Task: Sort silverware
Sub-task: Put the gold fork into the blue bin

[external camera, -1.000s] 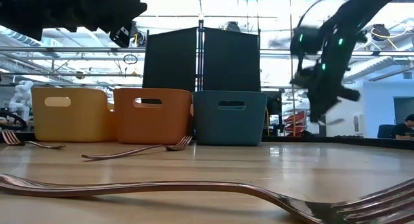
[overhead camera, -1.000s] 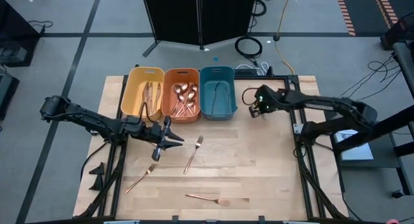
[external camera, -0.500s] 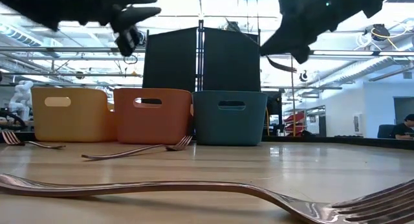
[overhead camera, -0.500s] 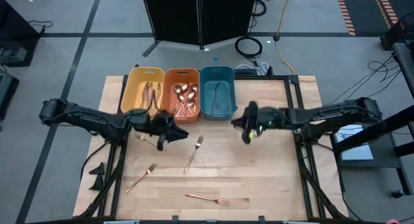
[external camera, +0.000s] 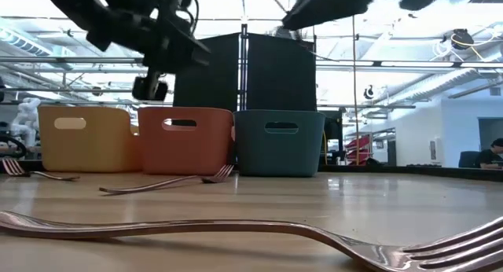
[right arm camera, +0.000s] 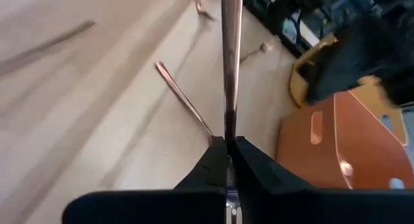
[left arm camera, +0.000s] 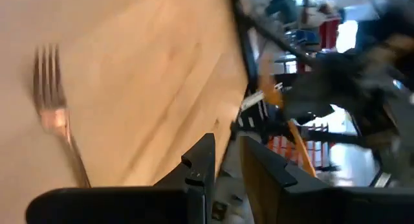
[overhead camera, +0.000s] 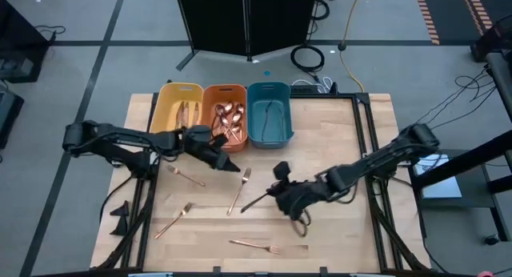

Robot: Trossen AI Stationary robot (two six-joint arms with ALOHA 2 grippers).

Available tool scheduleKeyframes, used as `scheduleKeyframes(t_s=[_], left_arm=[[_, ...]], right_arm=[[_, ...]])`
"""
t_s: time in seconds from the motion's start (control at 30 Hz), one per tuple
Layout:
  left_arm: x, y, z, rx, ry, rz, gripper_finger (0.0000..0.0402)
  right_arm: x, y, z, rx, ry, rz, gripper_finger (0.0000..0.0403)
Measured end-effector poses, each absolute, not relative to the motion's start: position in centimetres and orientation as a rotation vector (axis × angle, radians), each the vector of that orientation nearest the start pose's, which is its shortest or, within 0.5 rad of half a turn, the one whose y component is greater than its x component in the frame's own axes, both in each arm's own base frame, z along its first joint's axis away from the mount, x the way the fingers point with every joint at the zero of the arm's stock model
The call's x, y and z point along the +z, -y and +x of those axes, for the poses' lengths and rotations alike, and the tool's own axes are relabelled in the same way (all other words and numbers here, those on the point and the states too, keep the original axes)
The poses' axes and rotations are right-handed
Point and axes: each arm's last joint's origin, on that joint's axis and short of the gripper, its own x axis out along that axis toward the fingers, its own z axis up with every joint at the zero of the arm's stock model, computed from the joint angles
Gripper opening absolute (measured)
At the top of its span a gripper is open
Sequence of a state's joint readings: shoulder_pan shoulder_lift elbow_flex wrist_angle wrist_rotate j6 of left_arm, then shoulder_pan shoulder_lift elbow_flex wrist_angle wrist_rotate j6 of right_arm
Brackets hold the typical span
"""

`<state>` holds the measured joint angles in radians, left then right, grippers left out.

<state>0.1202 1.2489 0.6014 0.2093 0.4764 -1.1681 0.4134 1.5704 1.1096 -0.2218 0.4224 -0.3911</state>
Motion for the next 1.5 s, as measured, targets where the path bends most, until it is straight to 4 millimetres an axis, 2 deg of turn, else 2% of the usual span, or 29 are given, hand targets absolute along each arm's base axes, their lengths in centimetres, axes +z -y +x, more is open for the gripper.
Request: scheduleKeyframes(t_s=[0.1,0.23,0.43,0.6,1.13,1.5], left_arm=[[20.0,-0.9,25.9,-0.038,-0.684,-1.392,0.0068],[19.2,0.4,26.5,-0.084,-0.741,-1.391,0.0068],[19.6,1.5,26.9,-0.153,-0.708,-1.366,0.0068],[19.6,1.9,26.9,-0.164,-0.712,-1.360,0.0068],[19.5,3.1,26.8,-0.172,-0.716,-1.311,0.0068],[19.4,3.1,26.7,-0.166,-0.731,-1.306,0.0068]], right_arm=[[25.3,-13.8,33.4,0.113,-0.708,-0.708,0.0001],[24.3,-15.1,35.5,0.141,-0.810,-0.793,0.0001],[22.6,-15.9,37.7,0.171,-0.874,-0.877,0.0001],[22.2,-15.6,38.3,0.168,-0.880,-0.875,0.0001],[22.7,-13.5,39.7,0.127,-0.821,-0.874,0.0001],[22.9,-12.4,40.3,0.106,-0.807,-0.858,0.0001]])
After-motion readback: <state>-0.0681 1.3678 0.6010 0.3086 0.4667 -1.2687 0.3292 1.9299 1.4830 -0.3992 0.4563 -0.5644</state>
